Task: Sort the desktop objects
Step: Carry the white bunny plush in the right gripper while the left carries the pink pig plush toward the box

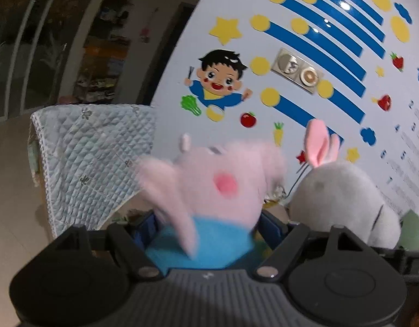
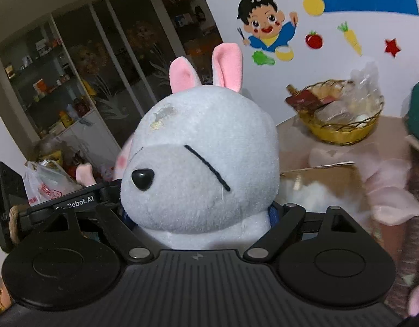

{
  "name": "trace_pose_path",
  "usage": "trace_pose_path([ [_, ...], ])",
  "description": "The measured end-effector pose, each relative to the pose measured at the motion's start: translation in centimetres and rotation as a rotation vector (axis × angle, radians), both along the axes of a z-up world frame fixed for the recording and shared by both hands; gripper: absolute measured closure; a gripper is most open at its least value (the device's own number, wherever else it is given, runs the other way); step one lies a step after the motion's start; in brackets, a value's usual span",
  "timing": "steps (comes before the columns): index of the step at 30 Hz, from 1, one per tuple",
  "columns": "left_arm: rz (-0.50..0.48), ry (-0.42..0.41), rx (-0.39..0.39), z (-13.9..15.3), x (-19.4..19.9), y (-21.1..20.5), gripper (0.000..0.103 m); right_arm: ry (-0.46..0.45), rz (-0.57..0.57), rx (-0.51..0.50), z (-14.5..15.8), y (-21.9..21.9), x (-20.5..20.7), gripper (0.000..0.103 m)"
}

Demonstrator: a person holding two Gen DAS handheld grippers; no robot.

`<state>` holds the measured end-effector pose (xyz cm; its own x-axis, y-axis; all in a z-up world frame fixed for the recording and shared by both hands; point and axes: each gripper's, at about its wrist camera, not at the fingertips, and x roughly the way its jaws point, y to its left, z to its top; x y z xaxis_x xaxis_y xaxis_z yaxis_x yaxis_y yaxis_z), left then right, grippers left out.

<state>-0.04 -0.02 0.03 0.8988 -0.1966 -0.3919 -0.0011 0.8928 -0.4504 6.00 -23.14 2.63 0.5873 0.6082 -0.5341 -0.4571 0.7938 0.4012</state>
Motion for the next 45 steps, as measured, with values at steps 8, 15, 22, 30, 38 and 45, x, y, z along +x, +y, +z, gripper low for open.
trace_pose_path([
  [8, -0.018, 0.027, 0.126, -0.8, 0.7, -0.3, 0.016, -0.018, -0.017, -0.069, -0.5, 0.7, -0.6, 0.000],
  [15, 0.016, -0.037, 0.245, -0.8, 1.3, 0.0, 0.006, -0.034, -0.032, -0.130, -1.0, 1.4, -1.2, 0.000],
  [22, 0.091, -0.075, 0.320, -0.7, 1.6, 0.3, 0.001, -0.053, -0.042, -0.193, -3.0, 0.8, -0.3, 0.000],
  [30, 0.087, -0.067, 0.323, -0.7, 1.5, 1.1, 0.001, -0.067, -0.013, -0.386, -5.1, 5.5, 0.9, 0.000],
  [38, 0.083, -0.102, 0.293, 0.3, 0.0, 1.3, 0.003, -0.009, -0.011, -0.323, -4.1, 4.4, 1.0, 0.000],
  [45, 0.071, -0.166, 0.302, 2.1, -1.8, 0.9, 0.003, -0.013, -0.023, -0.335, -2.0, 4.2, 0.7, 0.000],
])
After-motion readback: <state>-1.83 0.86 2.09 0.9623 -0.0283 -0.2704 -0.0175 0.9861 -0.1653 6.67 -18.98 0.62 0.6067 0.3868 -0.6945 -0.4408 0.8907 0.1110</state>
